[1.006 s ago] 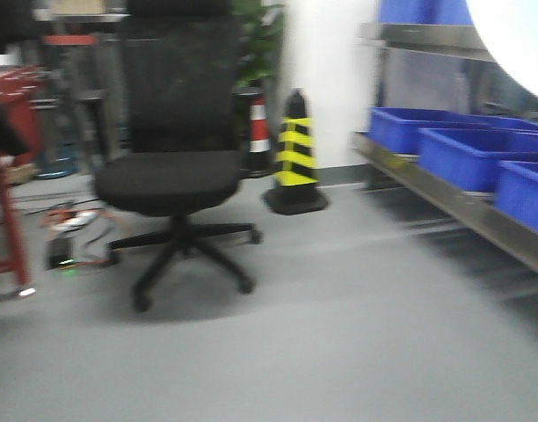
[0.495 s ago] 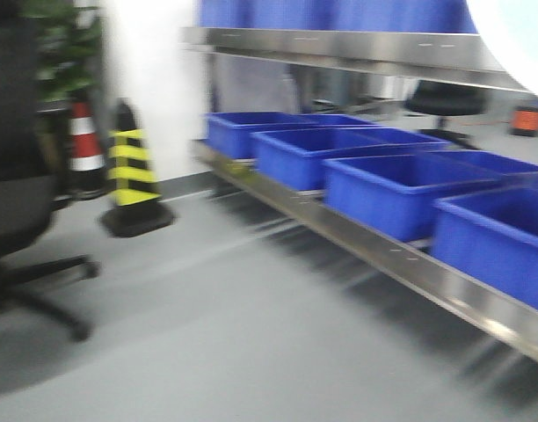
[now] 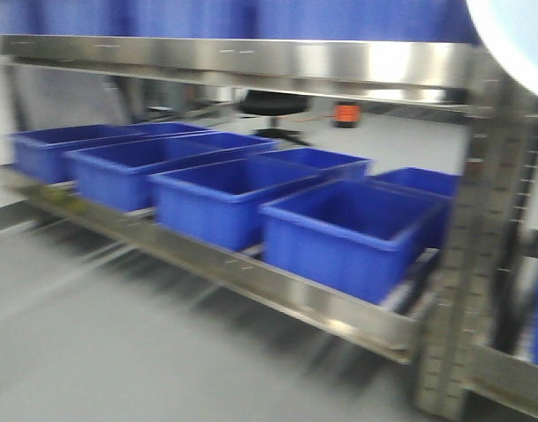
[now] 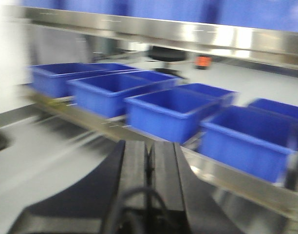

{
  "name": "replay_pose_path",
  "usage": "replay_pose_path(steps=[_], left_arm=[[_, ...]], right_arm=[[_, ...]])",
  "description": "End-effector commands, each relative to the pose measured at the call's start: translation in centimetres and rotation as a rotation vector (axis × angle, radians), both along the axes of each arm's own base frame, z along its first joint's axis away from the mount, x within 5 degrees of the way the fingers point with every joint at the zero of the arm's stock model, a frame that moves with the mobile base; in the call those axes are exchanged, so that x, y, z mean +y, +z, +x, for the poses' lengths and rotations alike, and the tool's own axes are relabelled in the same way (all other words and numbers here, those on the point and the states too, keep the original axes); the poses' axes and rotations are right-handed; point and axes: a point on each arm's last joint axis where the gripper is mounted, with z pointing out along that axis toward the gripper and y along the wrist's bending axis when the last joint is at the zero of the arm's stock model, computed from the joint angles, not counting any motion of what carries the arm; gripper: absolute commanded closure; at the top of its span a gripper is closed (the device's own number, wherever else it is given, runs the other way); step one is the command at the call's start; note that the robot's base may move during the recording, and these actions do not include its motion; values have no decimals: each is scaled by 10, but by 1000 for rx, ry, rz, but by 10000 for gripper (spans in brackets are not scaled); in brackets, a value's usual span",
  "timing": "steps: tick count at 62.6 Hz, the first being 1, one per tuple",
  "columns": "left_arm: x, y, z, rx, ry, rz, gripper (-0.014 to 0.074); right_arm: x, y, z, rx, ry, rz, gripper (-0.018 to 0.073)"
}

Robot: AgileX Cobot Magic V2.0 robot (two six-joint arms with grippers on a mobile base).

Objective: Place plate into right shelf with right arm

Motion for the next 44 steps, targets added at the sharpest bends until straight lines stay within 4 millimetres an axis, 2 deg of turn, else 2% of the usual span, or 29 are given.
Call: replay_pose_path(steps=[1, 44], left_arm=[[1, 5, -1, -89, 9, -18, 724], [1, 5, -1, -89, 9, -18, 724]], right_arm=[[-1, 18, -1, -115, -16, 5, 502], [-1, 18, -1, -115, -16, 5, 502]])
